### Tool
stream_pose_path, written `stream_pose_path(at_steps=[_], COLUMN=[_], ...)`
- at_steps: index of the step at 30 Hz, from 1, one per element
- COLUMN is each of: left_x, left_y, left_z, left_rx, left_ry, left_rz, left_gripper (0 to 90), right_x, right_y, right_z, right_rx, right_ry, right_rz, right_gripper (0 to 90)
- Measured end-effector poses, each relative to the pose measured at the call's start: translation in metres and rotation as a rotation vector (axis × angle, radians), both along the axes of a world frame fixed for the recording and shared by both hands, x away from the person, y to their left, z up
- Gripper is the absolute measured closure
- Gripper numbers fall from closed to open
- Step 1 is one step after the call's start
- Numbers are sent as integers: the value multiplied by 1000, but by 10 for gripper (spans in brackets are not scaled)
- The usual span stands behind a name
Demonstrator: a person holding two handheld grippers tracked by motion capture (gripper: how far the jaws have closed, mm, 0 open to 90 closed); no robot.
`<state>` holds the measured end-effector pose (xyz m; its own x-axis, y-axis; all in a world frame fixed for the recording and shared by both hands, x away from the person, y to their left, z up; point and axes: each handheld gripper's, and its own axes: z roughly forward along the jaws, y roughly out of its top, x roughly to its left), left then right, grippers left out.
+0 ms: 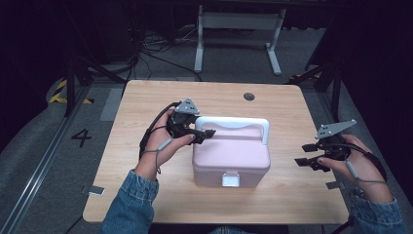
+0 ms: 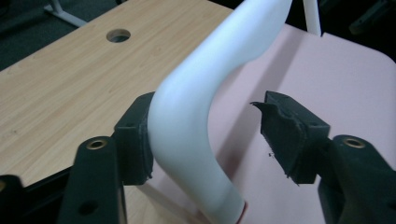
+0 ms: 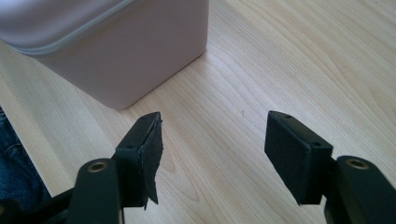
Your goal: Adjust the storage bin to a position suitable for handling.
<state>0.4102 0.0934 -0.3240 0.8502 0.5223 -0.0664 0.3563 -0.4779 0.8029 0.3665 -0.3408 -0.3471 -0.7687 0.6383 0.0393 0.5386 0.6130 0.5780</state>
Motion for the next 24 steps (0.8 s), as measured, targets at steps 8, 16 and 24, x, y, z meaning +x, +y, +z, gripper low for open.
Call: stream_pose_path(at_steps=[8, 16, 24], left_x=[0, -5, -9], left_y=[2, 1, -16], left_z=[4, 6, -1], left_rx=[1, -30, -14], left_ry=[-2, 7, -34], left_rz=[66, 32, -55], left_gripper=[657, 673, 730], right_x=[0, 0, 0], right_y=[-1, 1, 1], right_z=[0, 0, 0], right_rx=[1, 6, 5], right_ry=[-6, -11, -11], right_rz=[1, 4, 6], right_gripper=[379, 377, 376])
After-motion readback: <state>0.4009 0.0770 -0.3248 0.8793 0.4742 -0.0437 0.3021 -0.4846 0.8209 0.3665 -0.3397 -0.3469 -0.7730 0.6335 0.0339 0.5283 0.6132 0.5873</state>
